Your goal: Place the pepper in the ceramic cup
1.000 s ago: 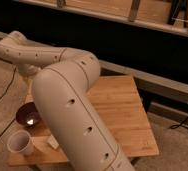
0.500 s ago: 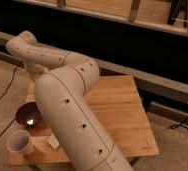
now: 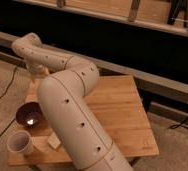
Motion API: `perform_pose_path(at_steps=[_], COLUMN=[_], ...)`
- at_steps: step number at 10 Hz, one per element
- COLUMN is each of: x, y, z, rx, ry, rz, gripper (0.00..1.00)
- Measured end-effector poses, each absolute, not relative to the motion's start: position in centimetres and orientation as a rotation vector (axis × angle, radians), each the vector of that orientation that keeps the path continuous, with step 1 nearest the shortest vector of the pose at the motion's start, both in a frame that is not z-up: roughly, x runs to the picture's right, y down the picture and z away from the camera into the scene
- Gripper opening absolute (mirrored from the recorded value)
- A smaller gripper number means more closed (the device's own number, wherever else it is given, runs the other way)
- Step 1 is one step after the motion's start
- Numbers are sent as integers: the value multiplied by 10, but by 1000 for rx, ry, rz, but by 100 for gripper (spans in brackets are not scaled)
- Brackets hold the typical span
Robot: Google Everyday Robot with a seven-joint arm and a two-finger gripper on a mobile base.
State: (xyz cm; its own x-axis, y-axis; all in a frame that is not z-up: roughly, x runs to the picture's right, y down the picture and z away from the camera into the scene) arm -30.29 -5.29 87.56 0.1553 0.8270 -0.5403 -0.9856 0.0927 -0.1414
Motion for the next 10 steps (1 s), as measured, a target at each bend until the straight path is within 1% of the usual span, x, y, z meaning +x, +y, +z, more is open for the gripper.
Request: perform_pose_path(at_steps=[5, 10], x=[-297, -298], y=[-41, -10], z=[885, 892], rx=[-547, -631], ry=[403, 484], rz=[1373, 1314], gripper=[65, 65])
